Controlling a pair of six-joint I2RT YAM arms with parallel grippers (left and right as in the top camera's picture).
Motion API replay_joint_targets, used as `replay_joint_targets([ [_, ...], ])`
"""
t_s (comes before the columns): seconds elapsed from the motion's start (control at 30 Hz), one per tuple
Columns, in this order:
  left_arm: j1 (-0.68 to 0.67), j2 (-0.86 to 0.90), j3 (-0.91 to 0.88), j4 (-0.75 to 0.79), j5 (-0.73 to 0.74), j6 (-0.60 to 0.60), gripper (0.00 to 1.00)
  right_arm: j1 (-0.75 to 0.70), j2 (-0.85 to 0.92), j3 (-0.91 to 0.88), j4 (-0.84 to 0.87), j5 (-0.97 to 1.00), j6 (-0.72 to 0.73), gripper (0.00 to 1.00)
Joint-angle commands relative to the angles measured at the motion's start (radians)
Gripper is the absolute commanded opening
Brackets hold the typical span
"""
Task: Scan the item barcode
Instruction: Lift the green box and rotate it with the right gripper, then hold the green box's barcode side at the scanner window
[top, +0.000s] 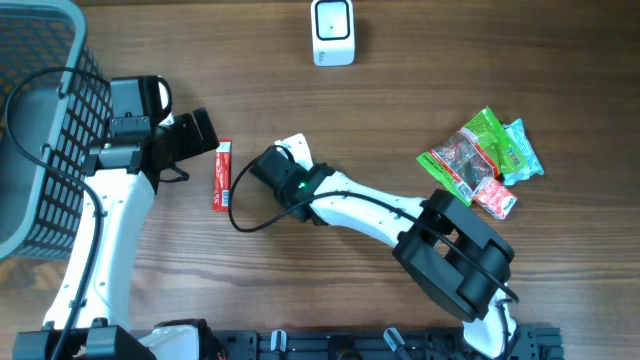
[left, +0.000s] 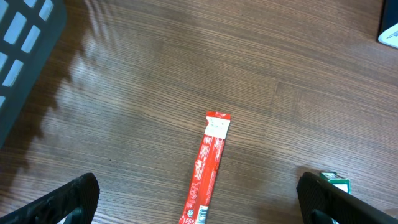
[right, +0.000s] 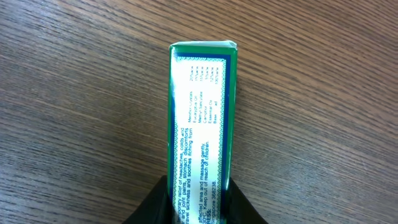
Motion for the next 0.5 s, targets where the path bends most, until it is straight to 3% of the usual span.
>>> replay_joint_targets([
  [0.0, 0.005, -0.003, -0.001, 0.002, -0.010, 0.016, 1.00, -0.011, -0.101, -0.006, -0.013, 0.032, 0.001, 0.19],
  [0.27, 0.005, -0.003, -0.001, 0.002, -0.010, 0.016, 1.00, -0.179, -0.361, 0.106, -0.165, -0.247, -0.077, 0.16],
  [0.33, 0.005, -0.003, -0.001, 0.002, -0.010, 0.016, 1.00, -0.275, -0.352, 0.270, -0.316, -0.357, -0.112, 0.16],
  [0.47, 0.005, -0.003, -0.001, 0.002, -0.010, 0.016, 1.00, -0.363, -0.333, 0.527, -0.461, -0.365, -0.139, 0.14],
])
